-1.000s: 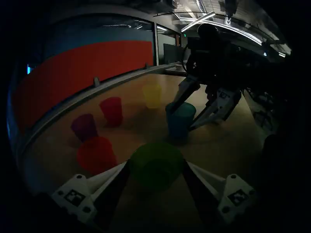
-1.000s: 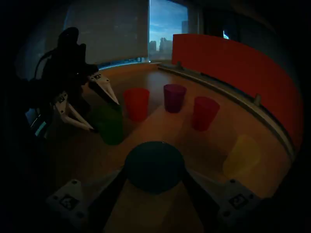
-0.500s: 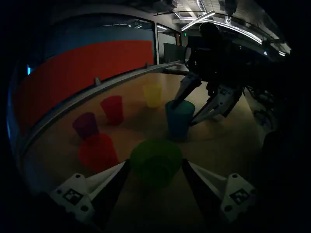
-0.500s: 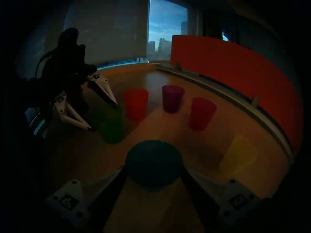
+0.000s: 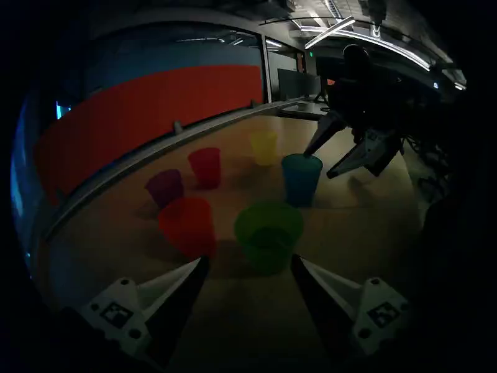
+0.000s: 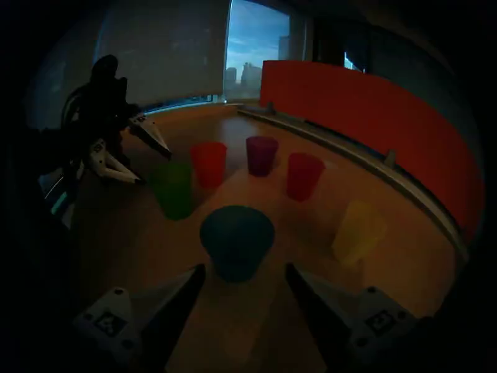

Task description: Pour water

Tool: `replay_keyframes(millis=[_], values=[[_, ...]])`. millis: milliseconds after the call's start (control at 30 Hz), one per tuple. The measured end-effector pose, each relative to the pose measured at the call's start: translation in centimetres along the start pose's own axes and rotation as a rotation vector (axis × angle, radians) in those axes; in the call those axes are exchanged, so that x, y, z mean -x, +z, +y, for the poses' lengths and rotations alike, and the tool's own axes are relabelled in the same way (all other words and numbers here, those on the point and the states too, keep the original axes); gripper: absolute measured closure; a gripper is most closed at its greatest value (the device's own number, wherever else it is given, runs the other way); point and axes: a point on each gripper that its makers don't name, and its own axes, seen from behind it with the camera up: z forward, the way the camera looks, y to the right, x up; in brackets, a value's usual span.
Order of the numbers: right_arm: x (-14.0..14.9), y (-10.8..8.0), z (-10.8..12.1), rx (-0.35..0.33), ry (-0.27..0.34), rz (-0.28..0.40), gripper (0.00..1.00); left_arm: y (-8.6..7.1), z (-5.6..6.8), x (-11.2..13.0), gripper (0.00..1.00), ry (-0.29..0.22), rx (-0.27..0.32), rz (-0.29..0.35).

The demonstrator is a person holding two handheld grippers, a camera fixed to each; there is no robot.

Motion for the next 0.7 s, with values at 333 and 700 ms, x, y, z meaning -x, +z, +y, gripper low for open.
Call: replay_keyframes(millis=[333, 700], values=[[0.9, -3.0, 1.2, 0.075, 0.016, 0.019, 0.01, -2.6, -1.9, 0.5, 0.02, -0.036, -0.088, 0.032], [-0.6, -6.0, 4.4, 0.221, 0.102, 0.120, 0.00, -4.6, -4.9, -0.8, 0.02, -0.088, -0.219, 0.127]])
